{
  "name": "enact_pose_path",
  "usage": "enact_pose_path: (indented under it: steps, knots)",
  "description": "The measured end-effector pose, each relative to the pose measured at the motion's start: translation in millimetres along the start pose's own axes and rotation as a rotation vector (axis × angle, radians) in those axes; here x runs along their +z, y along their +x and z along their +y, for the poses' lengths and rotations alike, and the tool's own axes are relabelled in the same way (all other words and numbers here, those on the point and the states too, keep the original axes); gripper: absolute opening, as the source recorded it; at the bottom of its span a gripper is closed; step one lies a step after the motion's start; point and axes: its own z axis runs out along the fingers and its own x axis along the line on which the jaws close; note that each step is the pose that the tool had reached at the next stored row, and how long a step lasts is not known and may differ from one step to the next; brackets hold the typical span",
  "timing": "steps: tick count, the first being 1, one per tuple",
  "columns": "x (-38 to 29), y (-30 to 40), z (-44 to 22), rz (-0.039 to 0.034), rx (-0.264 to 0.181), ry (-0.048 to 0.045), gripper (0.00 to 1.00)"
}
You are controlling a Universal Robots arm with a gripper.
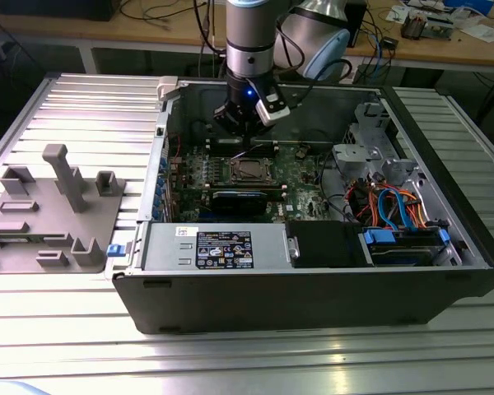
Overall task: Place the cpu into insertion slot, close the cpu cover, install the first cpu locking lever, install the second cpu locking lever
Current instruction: 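Install the first cpu locking lever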
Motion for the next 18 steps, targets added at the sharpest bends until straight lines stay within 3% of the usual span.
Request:
enact_pose_path:
  steps: [14,18]
  knots:
    - [3.4,-9.5,0.8,0.0001,0.000,0.0000,0.11]
    - [4.5,-13.3,0.9,0.0087,0.006,0.0003,0.11]
